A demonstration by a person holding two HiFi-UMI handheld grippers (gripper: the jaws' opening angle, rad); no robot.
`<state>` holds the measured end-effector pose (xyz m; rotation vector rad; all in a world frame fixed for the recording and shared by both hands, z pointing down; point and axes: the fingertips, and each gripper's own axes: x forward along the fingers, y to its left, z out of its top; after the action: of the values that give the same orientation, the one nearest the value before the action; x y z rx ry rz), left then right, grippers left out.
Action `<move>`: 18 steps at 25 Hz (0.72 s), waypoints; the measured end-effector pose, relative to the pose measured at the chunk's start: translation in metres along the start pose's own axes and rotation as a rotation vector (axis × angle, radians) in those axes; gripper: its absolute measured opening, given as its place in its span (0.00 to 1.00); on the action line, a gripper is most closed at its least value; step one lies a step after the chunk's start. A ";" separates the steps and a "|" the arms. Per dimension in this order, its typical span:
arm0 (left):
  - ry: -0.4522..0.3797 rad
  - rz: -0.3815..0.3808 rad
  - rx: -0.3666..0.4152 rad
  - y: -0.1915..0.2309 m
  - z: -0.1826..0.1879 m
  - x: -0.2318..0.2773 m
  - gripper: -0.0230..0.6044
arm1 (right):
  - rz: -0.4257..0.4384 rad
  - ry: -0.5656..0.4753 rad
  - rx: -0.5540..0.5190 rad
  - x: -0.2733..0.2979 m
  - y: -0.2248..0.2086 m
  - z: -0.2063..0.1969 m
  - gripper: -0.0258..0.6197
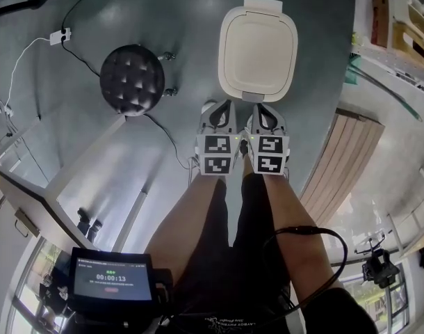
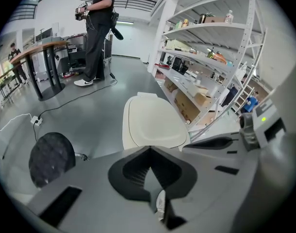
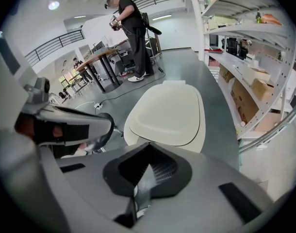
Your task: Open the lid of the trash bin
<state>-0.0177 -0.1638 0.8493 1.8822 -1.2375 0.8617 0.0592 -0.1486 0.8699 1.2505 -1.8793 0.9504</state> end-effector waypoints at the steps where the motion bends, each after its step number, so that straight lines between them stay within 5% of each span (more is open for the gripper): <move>1: 0.005 0.000 0.002 0.000 -0.002 0.001 0.03 | 0.001 0.006 0.008 0.004 0.000 0.001 0.04; 18: 0.045 0.004 -0.004 0.006 -0.022 0.005 0.03 | -0.049 0.128 0.001 0.031 -0.002 -0.008 0.04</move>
<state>-0.0248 -0.1499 0.8663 1.8473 -1.2153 0.8982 0.0521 -0.1562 0.9001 1.2015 -1.7422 0.9815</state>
